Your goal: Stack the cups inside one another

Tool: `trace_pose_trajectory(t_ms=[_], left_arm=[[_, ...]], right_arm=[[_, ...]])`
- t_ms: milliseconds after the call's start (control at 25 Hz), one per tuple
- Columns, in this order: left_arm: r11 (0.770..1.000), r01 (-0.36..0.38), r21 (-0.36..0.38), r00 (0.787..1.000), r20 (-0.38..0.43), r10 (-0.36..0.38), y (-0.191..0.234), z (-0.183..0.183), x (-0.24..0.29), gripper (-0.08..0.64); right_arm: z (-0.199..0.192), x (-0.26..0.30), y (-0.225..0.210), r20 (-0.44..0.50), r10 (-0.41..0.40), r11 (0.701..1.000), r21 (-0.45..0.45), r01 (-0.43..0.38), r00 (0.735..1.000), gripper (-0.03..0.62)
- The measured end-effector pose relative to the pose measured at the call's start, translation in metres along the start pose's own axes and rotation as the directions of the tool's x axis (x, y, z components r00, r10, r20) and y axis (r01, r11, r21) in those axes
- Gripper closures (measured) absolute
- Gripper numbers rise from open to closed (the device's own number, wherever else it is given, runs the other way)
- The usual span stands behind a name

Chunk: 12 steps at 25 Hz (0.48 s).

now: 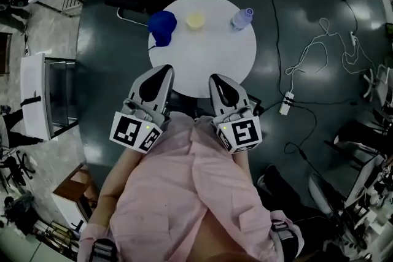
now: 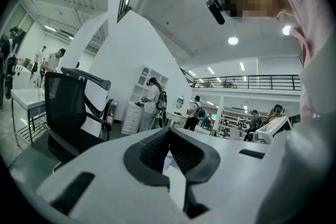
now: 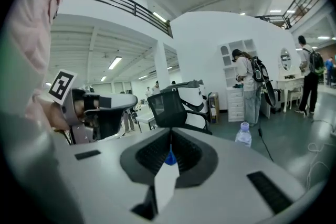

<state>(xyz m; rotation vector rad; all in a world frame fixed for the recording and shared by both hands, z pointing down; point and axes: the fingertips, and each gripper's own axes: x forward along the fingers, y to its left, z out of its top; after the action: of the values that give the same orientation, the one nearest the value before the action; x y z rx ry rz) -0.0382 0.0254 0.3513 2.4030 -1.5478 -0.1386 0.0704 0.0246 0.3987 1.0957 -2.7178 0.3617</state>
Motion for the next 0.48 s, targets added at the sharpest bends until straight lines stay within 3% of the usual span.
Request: trace_pose_trajectory(t_ms=[240, 480], left_arm=[[0.999, -0.030, -0.017, 0.999, 0.034, 0.031, 0.002, -0.003, -0.006, 0.541], [1.000, 0.010, 0.003, 1.000, 0.005, -0.010, -0.013, -0.010, 0.000, 0.541]], right_arm=[[-0.001, 0.009, 0.013, -0.065, 0.045, 0.996, -0.079, -0.051, 0.997, 0.560], [-0.004, 0.007, 0.010, -0.067, 0.039, 0.996, -0.080, -0.044, 0.997, 0.560]])
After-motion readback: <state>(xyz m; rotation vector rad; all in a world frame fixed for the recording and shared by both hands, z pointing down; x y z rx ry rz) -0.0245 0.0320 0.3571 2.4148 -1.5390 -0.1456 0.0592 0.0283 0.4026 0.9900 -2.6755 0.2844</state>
